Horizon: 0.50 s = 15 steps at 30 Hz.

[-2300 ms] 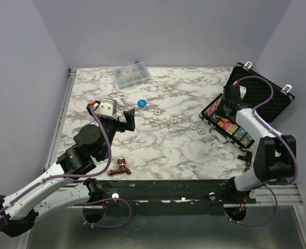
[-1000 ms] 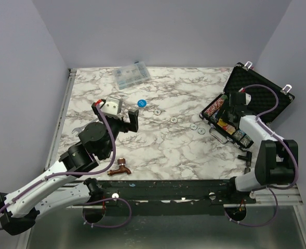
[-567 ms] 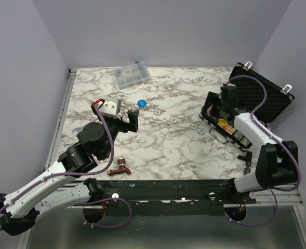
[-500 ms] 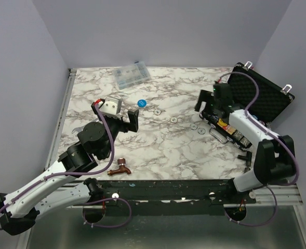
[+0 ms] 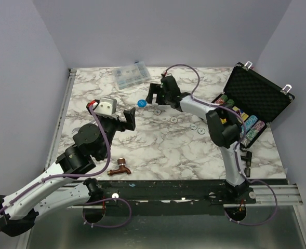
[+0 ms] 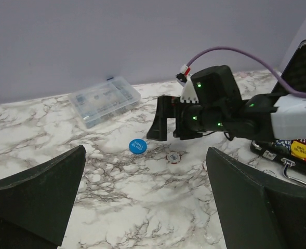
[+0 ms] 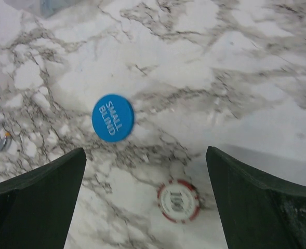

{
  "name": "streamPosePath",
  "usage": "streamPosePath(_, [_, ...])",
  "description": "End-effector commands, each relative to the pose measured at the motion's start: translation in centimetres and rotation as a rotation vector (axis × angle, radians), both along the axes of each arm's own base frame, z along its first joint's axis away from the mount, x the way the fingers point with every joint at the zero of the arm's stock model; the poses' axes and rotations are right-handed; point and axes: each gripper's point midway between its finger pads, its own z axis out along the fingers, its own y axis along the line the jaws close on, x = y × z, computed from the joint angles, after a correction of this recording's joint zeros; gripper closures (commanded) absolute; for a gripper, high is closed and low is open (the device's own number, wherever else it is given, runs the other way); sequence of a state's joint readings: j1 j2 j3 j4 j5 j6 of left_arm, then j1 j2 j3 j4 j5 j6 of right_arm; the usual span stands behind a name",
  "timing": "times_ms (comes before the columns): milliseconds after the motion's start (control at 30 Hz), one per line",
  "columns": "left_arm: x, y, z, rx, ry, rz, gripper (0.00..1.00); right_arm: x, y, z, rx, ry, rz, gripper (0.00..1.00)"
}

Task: Pack up texas hold em set

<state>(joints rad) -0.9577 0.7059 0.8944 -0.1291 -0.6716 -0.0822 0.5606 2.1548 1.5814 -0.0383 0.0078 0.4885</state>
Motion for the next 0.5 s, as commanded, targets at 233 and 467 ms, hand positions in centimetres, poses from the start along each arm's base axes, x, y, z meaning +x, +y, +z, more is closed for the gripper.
streamPosePath(233, [0.5, -0.2, -0.2, 0.016, 0.002, 0.017, 0.01, 3.9, 7.8, -3.2, 0.251, 0.004, 0.038, 0.08])
streamPosePath(467, [0.6, -0.5, -0.6, 0.025, 0.013, 0.010, 0.01, 2.3, 11.5, -6.1, 0.376, 0.081, 0.232, 0.10])
